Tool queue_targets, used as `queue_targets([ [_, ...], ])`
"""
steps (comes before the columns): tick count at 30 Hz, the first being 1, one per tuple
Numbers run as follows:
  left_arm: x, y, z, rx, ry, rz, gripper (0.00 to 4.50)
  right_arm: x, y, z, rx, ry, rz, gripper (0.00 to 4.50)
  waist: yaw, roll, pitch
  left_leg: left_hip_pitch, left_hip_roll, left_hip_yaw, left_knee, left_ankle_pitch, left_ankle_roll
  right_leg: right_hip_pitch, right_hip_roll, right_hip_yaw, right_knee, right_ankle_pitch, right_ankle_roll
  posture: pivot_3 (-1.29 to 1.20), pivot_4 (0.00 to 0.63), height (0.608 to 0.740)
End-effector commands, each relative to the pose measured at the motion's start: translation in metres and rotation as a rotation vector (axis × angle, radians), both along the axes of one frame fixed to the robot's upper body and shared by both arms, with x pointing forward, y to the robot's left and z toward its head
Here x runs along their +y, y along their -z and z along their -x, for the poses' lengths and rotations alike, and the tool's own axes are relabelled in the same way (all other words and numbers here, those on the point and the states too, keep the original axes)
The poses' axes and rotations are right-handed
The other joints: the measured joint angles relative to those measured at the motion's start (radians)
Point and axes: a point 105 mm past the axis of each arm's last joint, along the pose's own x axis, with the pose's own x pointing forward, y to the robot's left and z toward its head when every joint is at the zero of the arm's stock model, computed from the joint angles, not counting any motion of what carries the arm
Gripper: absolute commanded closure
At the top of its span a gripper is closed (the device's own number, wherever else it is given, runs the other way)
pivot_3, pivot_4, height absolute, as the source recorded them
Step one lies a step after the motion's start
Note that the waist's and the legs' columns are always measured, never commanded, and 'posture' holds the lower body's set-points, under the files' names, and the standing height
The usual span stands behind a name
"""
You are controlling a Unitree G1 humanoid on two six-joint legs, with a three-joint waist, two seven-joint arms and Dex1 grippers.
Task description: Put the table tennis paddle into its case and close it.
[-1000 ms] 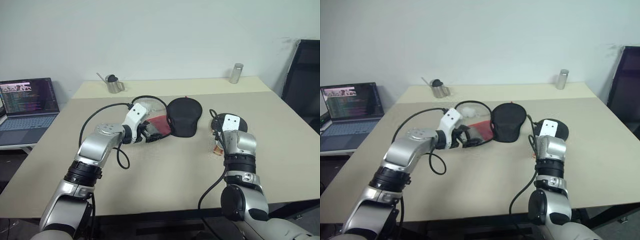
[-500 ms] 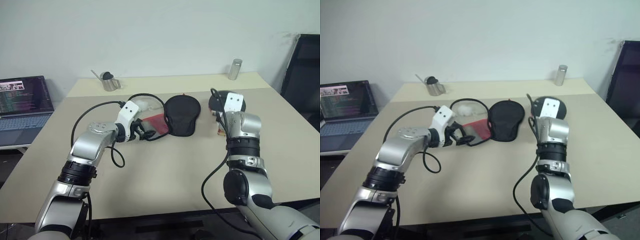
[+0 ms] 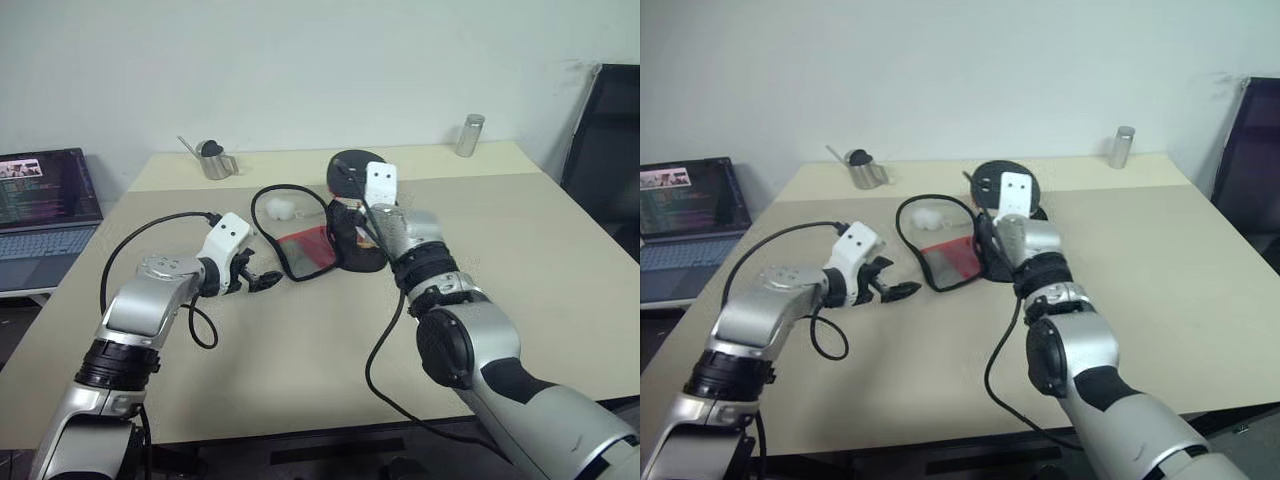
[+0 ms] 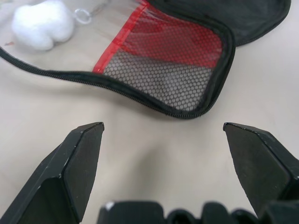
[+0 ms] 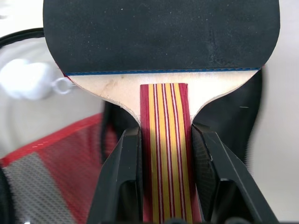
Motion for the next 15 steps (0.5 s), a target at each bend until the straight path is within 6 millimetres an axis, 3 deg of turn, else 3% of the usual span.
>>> queue_targets([
  [1,-0.004,-0.017,0.006,-0.059,0.002,0.016,0.00,-0.001,-0.015,-0.006,-0.092,0.014,0.003,3.44,0.000,0.000,0.000,0.000,0.000,0.000,0.000,0.000,0.000,0.000,0.000,0.000,0.000,0.000,0.000,0.00,0.150,0.740],
  [5,-0.008,-0.014,0.011,-0.051,0.000,0.019,0.00,-0.007,0.007,-0.006,-0.068,0.036,0.037,3.44,-0.005,0.000,0.000,0.000,0.000,0.000,0.000,0.000,0.000,0.000,0.000,0.000,0.000,0.000,0.000,0.00,0.150,0.740],
  [15,-0.012,-0.015,0.016,-0.048,-0.011,0.020,0.00,-0.005,0.034,-0.003,-0.043,0.006,0.071,3.44,-0.008,0.000,0.000,0.000,0.001,0.000,0.000,0.000,0.000,0.000,0.001,0.000,0.001,0.000,0.000,0.00,0.150,0.740],
])
